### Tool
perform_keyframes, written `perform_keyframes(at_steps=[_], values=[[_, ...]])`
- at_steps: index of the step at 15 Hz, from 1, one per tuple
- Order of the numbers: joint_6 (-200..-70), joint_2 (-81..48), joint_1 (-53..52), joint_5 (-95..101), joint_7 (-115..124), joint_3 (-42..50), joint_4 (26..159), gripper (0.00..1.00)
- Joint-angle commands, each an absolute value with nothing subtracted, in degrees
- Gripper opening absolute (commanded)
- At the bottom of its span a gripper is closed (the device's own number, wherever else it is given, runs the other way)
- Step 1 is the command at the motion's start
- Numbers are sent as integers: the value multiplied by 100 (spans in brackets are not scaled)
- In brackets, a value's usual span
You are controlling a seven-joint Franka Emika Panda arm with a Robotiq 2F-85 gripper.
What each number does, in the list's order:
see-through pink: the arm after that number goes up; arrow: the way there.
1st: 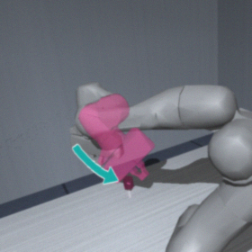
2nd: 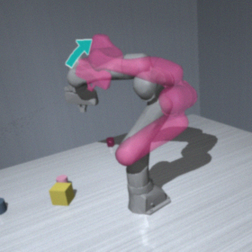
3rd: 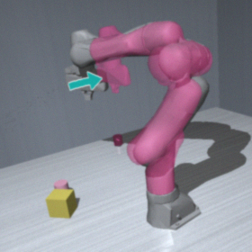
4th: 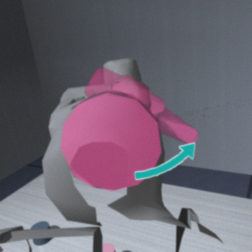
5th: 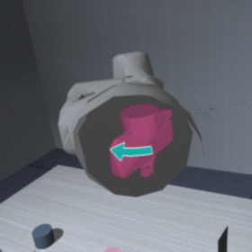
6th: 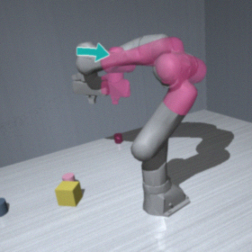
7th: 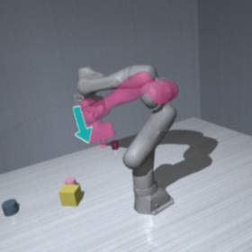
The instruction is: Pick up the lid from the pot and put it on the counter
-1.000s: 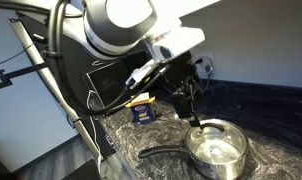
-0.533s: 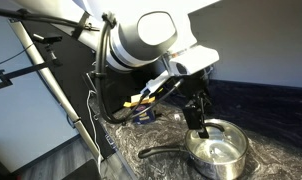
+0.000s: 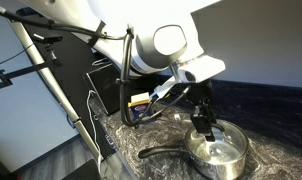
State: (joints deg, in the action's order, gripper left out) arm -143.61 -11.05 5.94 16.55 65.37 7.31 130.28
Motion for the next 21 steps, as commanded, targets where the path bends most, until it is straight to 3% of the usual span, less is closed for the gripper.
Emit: perform_keyframes(at_steps=[1,6,21], values=[[-14422,-1180,417,1621,6565,888,12937,34],[-14455,-1151,365,1575,6522,911,12927,0],[-13703,390,270,1486,5630,608,13471,4]])
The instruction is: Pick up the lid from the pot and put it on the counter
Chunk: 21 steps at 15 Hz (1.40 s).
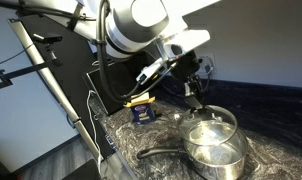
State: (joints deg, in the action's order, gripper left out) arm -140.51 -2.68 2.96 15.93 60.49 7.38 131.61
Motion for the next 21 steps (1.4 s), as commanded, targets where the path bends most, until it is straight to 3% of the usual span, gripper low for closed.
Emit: perform_keyframes(at_steps=[1,9,15,21], values=[[-13585,578,255,1510,5452,536,13557,4],[-13476,1650,-143,1220,3769,-335,14199,4],[-13744,1398,-611,429,2185,-725,14347,4],[-14538,808,-586,970,1948,-989,14711,4]])
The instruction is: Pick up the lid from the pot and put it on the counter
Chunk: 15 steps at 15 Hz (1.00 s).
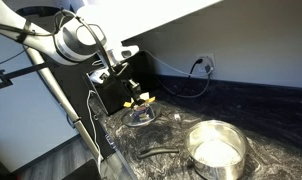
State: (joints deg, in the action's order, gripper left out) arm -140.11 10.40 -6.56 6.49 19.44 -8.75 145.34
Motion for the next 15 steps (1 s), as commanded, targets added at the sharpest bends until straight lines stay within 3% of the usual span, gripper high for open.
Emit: perform_keyframes(at_steps=[1,7,15], values=[[-14754,670,-562,1175,2069,-1013,14768,4],[-15703,-250,-680,2510,2938,-912,14868,4],[-16021,-1098,-729,3233,3592,-853,14735,4]])
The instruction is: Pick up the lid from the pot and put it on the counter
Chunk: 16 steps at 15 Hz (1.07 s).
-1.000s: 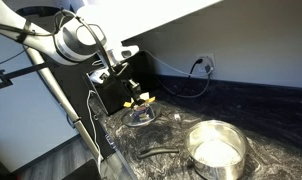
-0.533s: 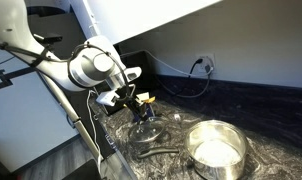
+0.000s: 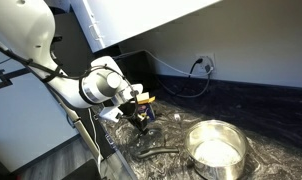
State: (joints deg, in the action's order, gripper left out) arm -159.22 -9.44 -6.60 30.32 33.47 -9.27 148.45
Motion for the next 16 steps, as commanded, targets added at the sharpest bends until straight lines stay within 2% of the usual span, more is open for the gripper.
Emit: perform_keyframes(at_steps=[1,2,3,4,6,13,16], values=[[-16044,-1132,-733,3272,3652,-844,14722,4],[-16040,-1133,-741,3318,3680,-835,14706,4],[-16016,-1115,-758,3374,3710,-826,14697,12],[-16021,-1100,-761,3415,3714,-826,14695,40],[-16002,-994,-747,3494,3777,-848,14721,47],[-15805,228,-488,1934,3088,-1177,15201,99],[-15420,1035,-737,858,2644,-993,15317,100]])
